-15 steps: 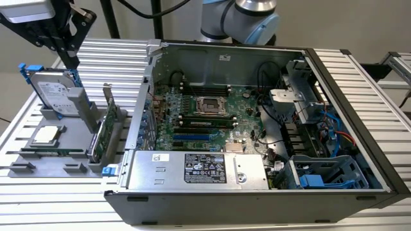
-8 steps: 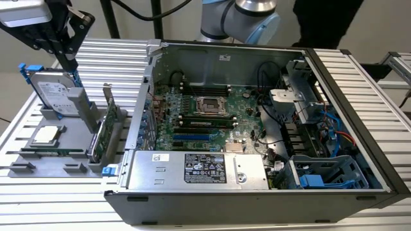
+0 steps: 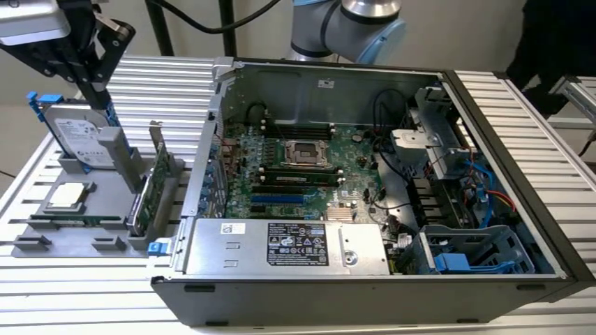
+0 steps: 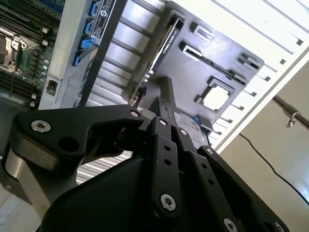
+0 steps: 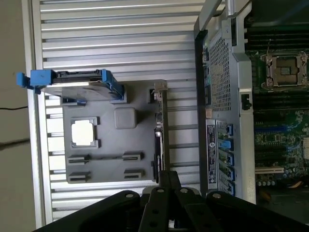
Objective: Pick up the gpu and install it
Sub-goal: 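Pick up the gpu and move the gpu toward the slot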
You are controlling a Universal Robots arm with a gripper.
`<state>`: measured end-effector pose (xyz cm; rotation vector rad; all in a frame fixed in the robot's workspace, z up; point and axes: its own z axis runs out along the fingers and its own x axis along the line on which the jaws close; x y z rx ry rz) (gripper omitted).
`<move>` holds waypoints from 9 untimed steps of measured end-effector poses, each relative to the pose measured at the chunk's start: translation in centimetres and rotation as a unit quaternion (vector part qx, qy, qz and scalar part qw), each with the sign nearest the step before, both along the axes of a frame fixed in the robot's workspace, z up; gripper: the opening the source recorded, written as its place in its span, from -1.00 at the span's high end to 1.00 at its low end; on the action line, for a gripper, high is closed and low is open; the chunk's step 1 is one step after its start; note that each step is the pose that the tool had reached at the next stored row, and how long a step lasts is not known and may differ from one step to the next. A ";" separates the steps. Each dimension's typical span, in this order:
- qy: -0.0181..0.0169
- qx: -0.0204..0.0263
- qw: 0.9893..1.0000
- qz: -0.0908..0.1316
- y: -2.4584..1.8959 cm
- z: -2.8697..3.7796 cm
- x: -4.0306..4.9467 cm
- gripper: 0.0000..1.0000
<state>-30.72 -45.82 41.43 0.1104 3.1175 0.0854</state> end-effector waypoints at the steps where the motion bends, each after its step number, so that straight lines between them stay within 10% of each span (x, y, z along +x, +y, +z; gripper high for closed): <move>1: 0.000 0.000 1.000 0.000 -0.10 0.00 0.00 1.00; 9: 0.000 0.000 1.000 0.000 -0.76 0.00 -0.01 1.00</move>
